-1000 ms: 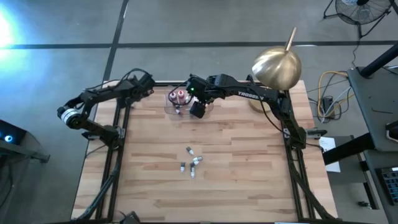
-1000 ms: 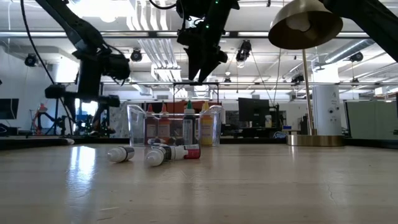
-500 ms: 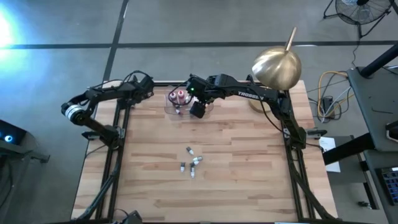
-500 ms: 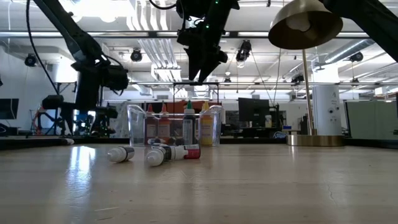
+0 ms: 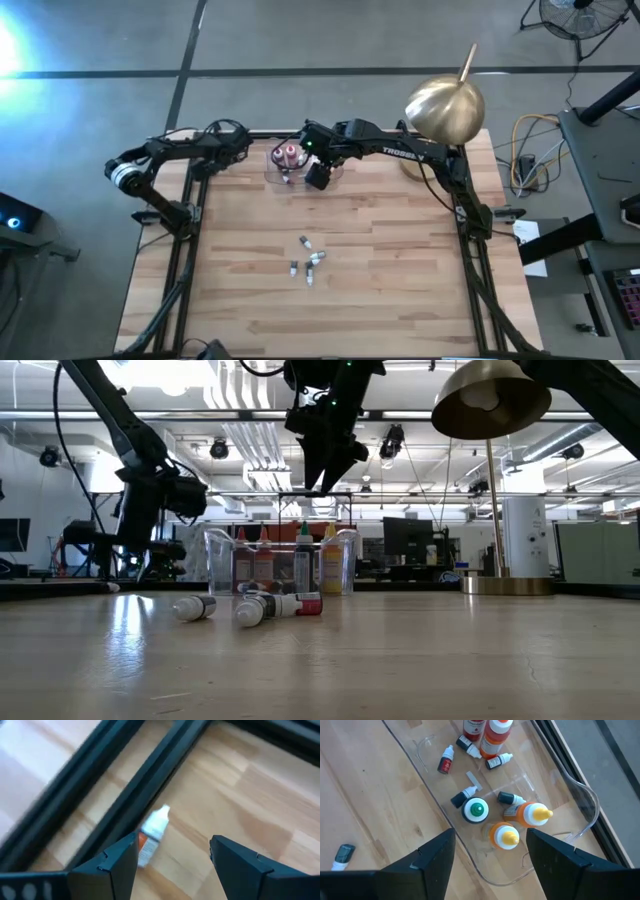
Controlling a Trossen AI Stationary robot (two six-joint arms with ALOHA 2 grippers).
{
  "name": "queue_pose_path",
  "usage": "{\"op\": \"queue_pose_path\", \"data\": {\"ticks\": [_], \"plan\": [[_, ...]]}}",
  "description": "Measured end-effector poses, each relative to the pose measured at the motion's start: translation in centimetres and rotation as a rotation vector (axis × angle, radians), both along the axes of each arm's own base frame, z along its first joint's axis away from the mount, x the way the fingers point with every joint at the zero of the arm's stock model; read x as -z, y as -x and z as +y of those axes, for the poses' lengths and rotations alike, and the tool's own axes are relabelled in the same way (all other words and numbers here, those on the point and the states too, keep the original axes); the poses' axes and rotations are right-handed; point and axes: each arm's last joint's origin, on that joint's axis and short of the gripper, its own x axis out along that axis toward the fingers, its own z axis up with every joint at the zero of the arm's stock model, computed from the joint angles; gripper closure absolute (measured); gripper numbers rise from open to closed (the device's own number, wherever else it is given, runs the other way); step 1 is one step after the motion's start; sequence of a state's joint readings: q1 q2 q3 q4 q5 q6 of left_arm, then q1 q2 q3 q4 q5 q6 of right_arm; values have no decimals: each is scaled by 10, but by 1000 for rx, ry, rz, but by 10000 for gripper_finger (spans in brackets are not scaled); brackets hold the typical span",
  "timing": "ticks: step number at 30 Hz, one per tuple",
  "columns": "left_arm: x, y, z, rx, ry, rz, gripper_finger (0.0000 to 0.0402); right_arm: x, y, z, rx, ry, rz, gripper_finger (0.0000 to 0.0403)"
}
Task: Pick & Place food coloring
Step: Put the small orange food coloring bottle into the transparent bin
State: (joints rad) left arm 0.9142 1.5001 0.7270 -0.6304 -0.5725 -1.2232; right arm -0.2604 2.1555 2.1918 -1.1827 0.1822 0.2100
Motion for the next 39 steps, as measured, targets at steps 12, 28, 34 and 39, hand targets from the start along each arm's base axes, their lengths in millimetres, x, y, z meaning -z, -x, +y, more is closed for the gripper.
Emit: {"op": "queue_pose_path", "data": {"ticks": [12, 28, 34, 39], "plan": [[7, -1, -2, -120, -16, -105, 184, 1, 2, 0, 17, -12, 15, 167], [7, -2, 1, -153, -62, -142, 184, 2, 4, 1, 0, -13, 49, 170], [11, 0, 0, -196, -51, -165, 209, 2, 5, 2, 0, -16, 58, 170], [13, 0, -1, -200, -37, -154, 267, 2, 5, 2, -1, -15, 58, 170]]}}
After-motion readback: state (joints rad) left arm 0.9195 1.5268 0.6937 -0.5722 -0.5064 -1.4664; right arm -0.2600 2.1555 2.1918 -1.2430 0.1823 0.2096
